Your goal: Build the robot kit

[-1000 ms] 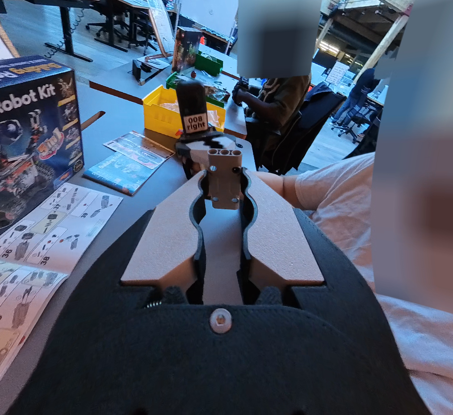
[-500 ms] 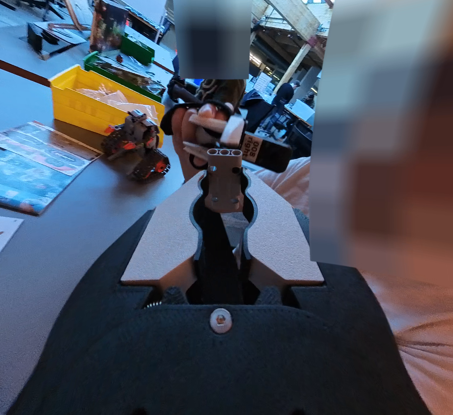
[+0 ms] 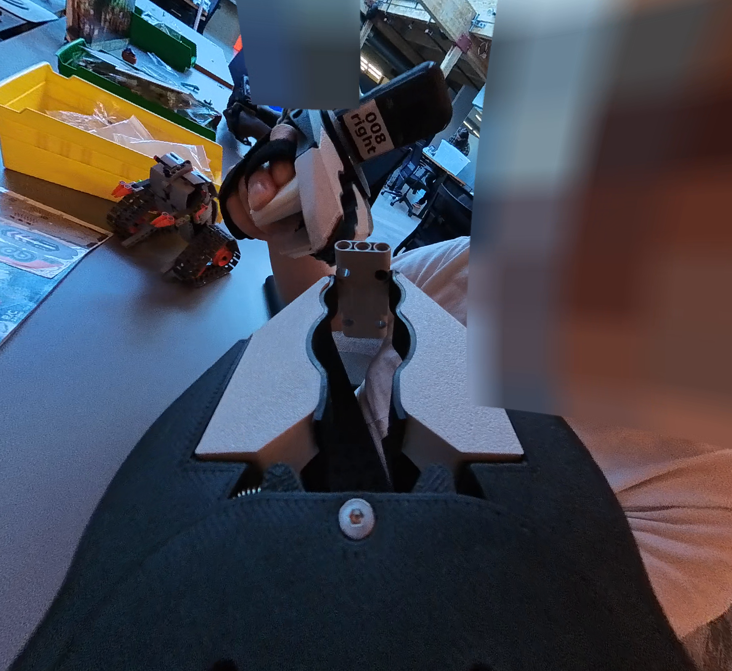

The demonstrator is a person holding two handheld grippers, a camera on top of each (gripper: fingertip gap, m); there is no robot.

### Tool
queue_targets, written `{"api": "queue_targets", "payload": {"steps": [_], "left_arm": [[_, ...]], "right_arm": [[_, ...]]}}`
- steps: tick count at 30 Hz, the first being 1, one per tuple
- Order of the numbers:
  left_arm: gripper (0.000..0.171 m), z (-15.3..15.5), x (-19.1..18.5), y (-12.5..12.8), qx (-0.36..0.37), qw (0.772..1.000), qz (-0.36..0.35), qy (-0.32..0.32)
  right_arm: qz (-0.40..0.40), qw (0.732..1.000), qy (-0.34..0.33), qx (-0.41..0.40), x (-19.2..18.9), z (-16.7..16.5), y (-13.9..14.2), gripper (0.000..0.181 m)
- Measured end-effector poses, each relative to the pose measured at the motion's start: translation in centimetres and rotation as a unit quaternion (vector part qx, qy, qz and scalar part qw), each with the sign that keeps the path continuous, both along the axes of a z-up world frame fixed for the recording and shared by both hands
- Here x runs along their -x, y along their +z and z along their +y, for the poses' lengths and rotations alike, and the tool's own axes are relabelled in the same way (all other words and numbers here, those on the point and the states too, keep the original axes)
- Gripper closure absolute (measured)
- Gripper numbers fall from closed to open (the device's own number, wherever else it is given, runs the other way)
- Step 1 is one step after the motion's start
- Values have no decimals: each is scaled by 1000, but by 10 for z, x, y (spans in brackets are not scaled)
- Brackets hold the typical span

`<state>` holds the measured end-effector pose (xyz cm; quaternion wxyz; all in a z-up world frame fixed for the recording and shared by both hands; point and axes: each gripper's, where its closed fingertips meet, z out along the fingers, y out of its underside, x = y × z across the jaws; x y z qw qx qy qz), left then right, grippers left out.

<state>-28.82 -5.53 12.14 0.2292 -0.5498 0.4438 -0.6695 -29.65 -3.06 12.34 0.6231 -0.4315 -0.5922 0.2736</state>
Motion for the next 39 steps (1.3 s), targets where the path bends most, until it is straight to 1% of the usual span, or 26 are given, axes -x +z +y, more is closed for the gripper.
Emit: {"api": "queue_targets", "payload": {"steps": [1,7,9,15,19,23,26,28,32,35,37,39], "left_arm": [[149,0,-1,-1,-2,1000,5,-1],[149,0,-2,-4,-6,1000,15,5],[149,1,-2,-5,-4,1000,17,6],[149,6,-6,-15,-11,999,45,19],[149,10,-6,-26,-35,995,82,43],[148,15,-4,-42,-91,982,144,78],[148,16,-1,-49,-131,970,179,96],[148,17,0,-50,-136,968,185,101],[148,24,2,-53,-114,969,188,115],[148,32,6,-62,-97,964,212,130],[148,36,15,-67,-89,960,226,141],[148,43,29,-66,-79,955,229,171]], "right_arm": [[-3,1000,3,6,0,0,-1,178],[-5,999,11,29,-3,0,-1,178],[-19,999,20,39,-2,-3,-6,178],[-39,998,12,39,0,0,-14,178],[-71,997,-10,36,1,5,-23,178],[-107,993,-21,40,3,7,-36,178],[-121,992,-29,20,5,8,-41,178],[-123,992,-35,3,7,9,-42,178],[-129,988,-65,-59,9,18,-45,177],[-151,977,-92,-120,12,25,-54,177],[-146,968,-119,-167,15,36,-58,177],[-143,958,-112,-221,24,41,-76,178]]}}
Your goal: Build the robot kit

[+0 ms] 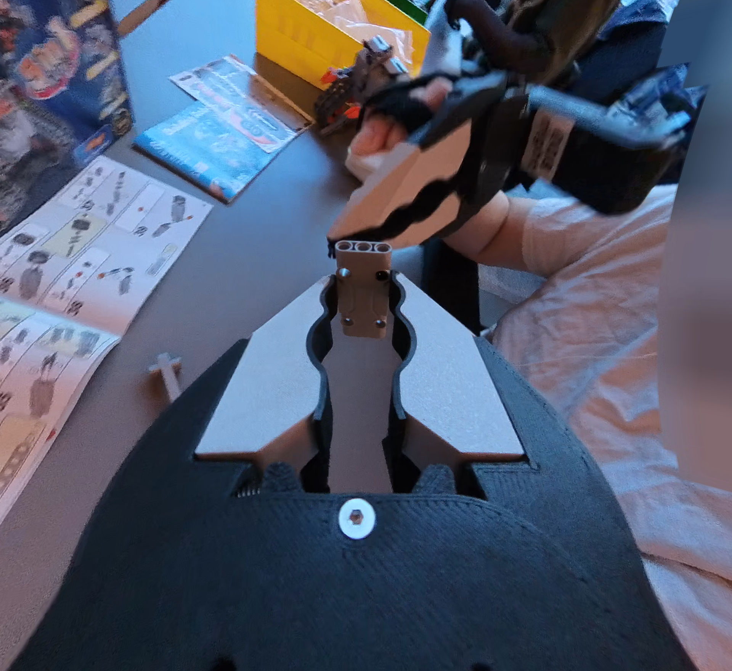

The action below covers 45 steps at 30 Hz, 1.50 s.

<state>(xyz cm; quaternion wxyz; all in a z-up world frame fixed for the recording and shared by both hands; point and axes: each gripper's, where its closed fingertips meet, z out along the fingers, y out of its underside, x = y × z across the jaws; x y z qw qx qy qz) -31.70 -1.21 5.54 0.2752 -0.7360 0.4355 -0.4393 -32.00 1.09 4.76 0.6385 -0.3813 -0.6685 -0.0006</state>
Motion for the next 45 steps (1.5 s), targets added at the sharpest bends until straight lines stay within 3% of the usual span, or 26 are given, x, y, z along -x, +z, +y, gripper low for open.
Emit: {"api": "queue_targets", "payload": {"steps": [4,6,9,13,16,20,25,31,37,40,43,45], "left_arm": [[148,16,35,-11,35,997,8,74],[148,25,46,-23,59,994,12,90],[148,38,46,-33,96,991,-5,94],[148,40,34,-60,149,986,22,70],[148,38,34,-105,194,972,114,66],[148,32,35,-165,226,934,273,54],[148,31,26,-195,166,899,404,31],[148,45,24,-215,86,871,482,19],[145,44,15,-218,98,880,465,17],[136,42,5,-212,120,900,418,12],[135,46,4,-193,129,925,356,24],[137,56,6,-164,123,951,278,49]], "right_arm": [[-69,989,-24,-127,19,23,-69,177],[-83,984,-33,-158,24,29,-86,177],[-42,988,-45,-139,24,31,-73,177],[-28,988,-56,-143,15,37,-66,177],[-39,987,-71,-142,5,48,-66,177],[-19,986,-92,-136,-11,59,-52,177],[3,982,-111,-153,-28,67,-31,177],[26,978,-118,-167,-41,69,-14,177],[21,978,-113,-176,-42,68,-14,178],[24,977,-113,-180,-43,67,-12,178],[42,974,-109,-195,-45,63,-4,178],[63,969,-104,-214,-44,56,5,178]]}}
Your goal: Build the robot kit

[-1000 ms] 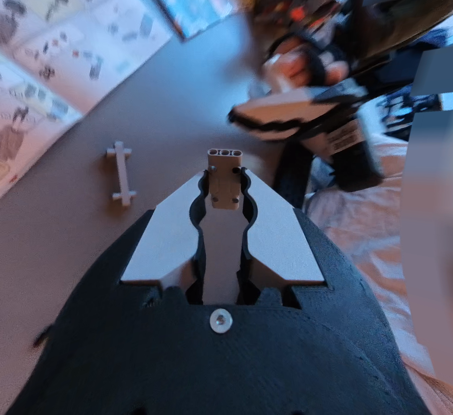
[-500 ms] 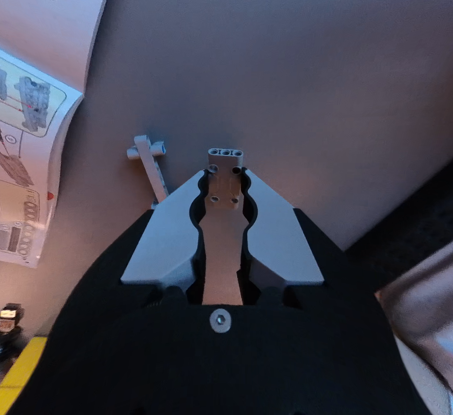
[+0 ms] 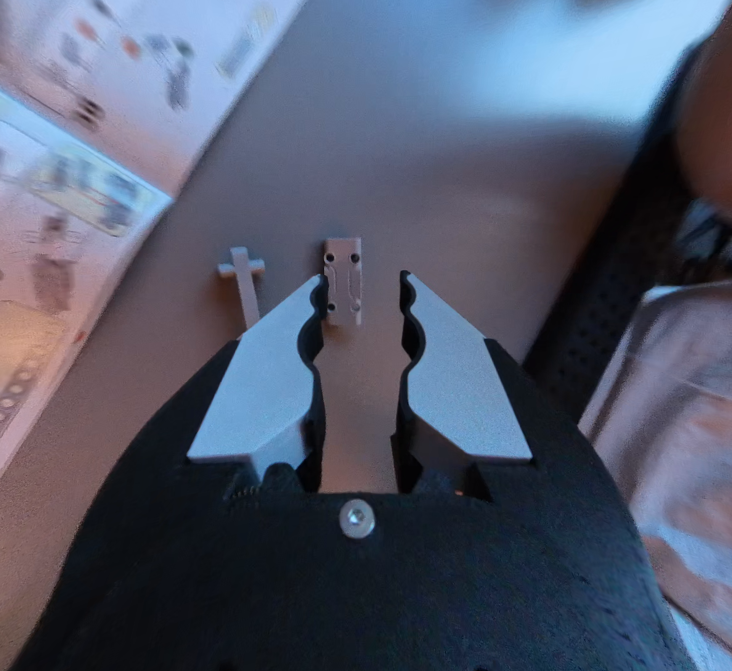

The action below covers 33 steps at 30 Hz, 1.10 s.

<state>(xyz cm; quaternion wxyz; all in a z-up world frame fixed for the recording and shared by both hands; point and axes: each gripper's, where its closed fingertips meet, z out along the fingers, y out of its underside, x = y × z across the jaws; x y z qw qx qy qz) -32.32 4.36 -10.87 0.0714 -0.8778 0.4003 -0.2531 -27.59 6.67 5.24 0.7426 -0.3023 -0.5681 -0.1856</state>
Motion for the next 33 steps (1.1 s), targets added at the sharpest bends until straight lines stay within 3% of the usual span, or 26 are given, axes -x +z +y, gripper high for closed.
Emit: {"api": "queue_targets", "payload": {"steps": [2,5,8,11,13,29,31,33], "left_arm": [[139,16,-3,48,-42,990,-126,41],[146,18,-12,134,-113,937,-329,46],[154,6,-25,177,-226,895,-384,-8],[157,9,-30,183,-340,878,-336,-24],[157,4,-34,182,-365,870,-328,-44],[169,-4,-43,172,-365,873,-313,-82],[170,-10,-43,178,-361,866,-333,-92],[169,-15,-39,184,-368,858,-345,-101]], "right_arm": [[14,1000,1,-21,2,-6,7,178],[20,999,10,-28,8,-14,11,177],[31,999,21,-18,11,-19,15,177],[35,999,24,-15,11,-22,19,177],[33,999,21,-7,11,-21,18,177],[33,999,42,2,17,-25,16,177],[57,996,72,6,16,-32,22,176],[93,987,126,39,15,-43,33,164]]}}
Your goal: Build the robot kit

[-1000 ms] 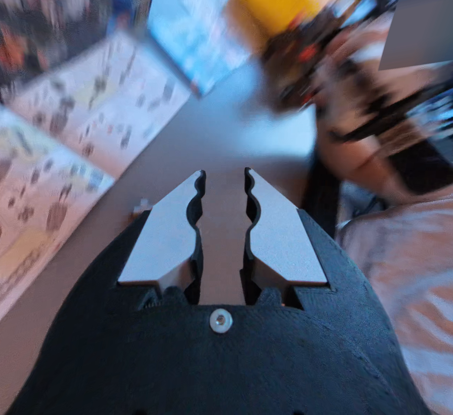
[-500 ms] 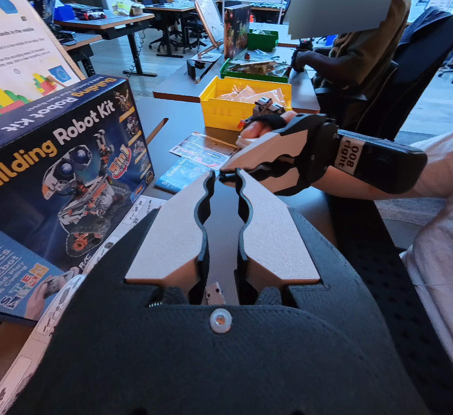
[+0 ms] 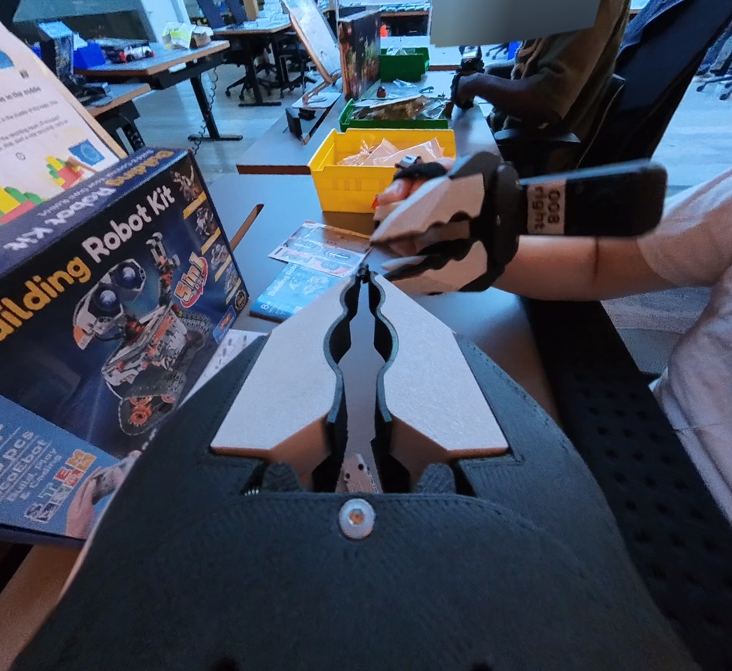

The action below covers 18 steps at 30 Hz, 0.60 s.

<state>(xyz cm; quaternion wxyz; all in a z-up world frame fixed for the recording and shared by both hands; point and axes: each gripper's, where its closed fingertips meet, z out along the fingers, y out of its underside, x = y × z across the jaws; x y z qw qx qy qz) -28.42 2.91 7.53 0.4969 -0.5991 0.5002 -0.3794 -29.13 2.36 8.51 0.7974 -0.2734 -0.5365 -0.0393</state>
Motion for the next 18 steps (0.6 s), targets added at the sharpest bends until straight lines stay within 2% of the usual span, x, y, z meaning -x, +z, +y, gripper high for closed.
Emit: {"api": "queue_targets", "payload": {"steps": [2,4,6,8,11,13,18], "left_arm": [[169,-10,4,6,-30,999,-10,-22],[170,-21,6,18,-63,996,-38,-45],[170,-33,6,31,-80,992,-67,-71],[170,-43,6,38,-89,989,-83,-89],[170,-51,3,39,-106,986,-76,-102],[170,-54,0,39,-113,986,-70,-104],[171,-63,-7,37,-111,985,-57,-121]], "right_arm": [[46,993,74,76,-4,-9,14,148],[122,957,187,186,-12,-21,34,129],[148,904,269,296,-15,-24,42,137],[151,880,301,335,-18,-25,44,148],[144,870,330,336,-19,-35,47,163],[111,871,337,341,-14,-43,43,164],[57,898,314,304,-5,-52,32,169]]}}
